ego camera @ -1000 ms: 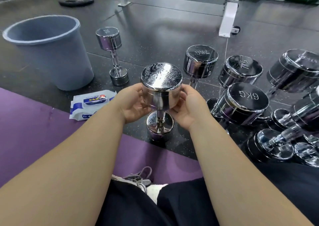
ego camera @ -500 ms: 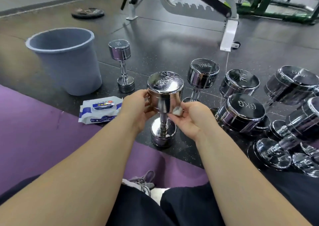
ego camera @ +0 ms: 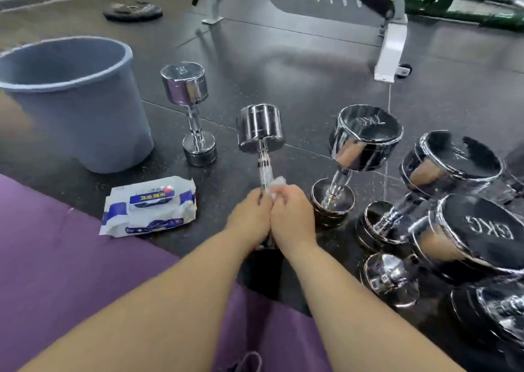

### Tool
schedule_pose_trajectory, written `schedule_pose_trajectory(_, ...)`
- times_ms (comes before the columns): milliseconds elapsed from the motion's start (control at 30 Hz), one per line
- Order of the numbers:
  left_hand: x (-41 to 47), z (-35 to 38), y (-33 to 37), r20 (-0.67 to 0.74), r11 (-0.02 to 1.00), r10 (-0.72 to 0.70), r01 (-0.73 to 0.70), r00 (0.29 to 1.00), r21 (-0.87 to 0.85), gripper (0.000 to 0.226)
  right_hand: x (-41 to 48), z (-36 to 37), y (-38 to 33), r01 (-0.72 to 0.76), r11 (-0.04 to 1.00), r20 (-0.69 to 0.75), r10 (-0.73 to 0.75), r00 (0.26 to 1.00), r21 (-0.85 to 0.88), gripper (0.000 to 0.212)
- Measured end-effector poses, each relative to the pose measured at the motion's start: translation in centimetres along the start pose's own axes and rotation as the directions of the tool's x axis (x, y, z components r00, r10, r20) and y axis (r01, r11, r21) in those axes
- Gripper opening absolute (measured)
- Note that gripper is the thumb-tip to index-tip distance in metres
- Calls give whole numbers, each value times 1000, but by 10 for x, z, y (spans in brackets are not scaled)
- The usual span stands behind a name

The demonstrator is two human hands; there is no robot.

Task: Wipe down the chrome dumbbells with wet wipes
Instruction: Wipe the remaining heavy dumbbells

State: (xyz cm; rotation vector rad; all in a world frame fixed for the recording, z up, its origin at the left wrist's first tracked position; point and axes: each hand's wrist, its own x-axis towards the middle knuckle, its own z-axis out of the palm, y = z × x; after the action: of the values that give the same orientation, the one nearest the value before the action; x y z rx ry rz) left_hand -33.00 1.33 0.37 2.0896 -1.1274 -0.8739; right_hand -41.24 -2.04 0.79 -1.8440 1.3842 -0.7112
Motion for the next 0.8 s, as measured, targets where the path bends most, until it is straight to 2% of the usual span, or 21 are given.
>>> schedule_pose_trajectory(67,10,-4,-7,-4,1000,14,-14,1000,23,33,11,9,-9,2,999,66,2,998,-55,36)
schedule_pose_trajectory(133,16,-9,-10,-15,999,6,-6,1000,50,27,26,16,-12,-59,993,89,69,994,-103,27)
schedule_pose_trajectory(233,16,-8,-15,-1,999,-35,35,999,-36,37,32,17,-5,-63,992,94,73,993,-106,23)
schedule_pose_trajectory(300,16,-3,-16,-17,994,-22,20,1000,-109,43,33,12,-2,-71,996,123,77,989,-52,24)
schedule_pose_trajectory(367,17,-1,-18,-32,982,-29,22,999,-187,40,40,9,4,-149,988,128,141,982,50,23)
schedule_pose_trajectory(433,20,0,-20,-21,961,-87,78,996,-265,34,48,6,7,-260,944,108,242,964,202,21)
schedule_pose_trajectory(500,23,-5,-18,14,885,-213,199,977,-421,32,63,5,4,-297,916,36,298,954,268,23)
schedule_pose_trajectory(567,27,-10,-17,76,749,-303,287,950,-597,29,81,8,-4,-258,941,-40,273,961,218,28)
schedule_pose_trajectory(600,30,-12,-19,93,713,-316,301,944,-634,26,90,10,-9,-233,955,-54,247,968,182,28)
schedule_pose_trajectory(700,41,-11,-23,79,690,-303,275,950,-670,12,112,23,-17,-216,976,-6,216,976,21,22)
schedule_pose_trajectory(800,55,-12,-18,59,676,-219,195,974,-711,15,124,21,-12,-276,952,69,287,955,-133,25)
